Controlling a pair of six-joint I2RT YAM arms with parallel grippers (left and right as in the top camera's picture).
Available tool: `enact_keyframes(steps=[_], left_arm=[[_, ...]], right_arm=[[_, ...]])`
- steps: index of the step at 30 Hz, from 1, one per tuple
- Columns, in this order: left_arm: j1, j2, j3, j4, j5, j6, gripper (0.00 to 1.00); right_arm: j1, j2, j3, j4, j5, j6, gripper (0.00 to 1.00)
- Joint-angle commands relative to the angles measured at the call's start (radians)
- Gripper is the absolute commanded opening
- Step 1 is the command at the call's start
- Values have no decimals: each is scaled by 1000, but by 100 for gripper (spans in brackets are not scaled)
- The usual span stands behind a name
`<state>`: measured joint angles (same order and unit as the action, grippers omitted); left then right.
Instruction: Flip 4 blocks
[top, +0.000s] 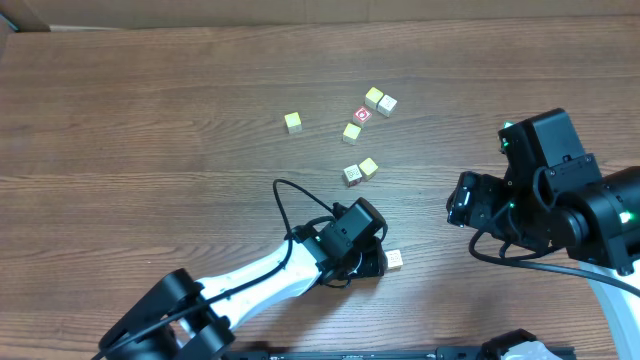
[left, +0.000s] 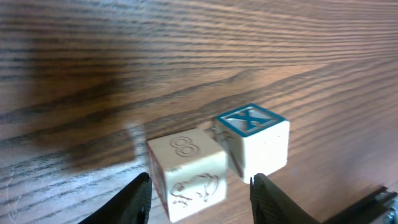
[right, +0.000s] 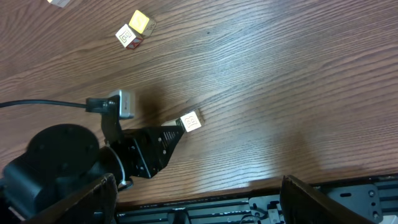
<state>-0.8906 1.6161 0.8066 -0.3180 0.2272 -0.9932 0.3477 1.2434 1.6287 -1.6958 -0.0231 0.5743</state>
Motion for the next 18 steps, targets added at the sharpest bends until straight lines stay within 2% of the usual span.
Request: enact_keyframes(steps=[1,5,18], left_arm=[[-6,-52,2,-2,-33,26,47],[-6,-57,2,-6,-38,29,51],[-7,-57,2,10,-51,28,52]], right_arm=[[-1,-9,22,2,-5,-7,84],[-1,-9,22,2,-5,-7,84],[-1,-9,22,2,-6,-18,84]])
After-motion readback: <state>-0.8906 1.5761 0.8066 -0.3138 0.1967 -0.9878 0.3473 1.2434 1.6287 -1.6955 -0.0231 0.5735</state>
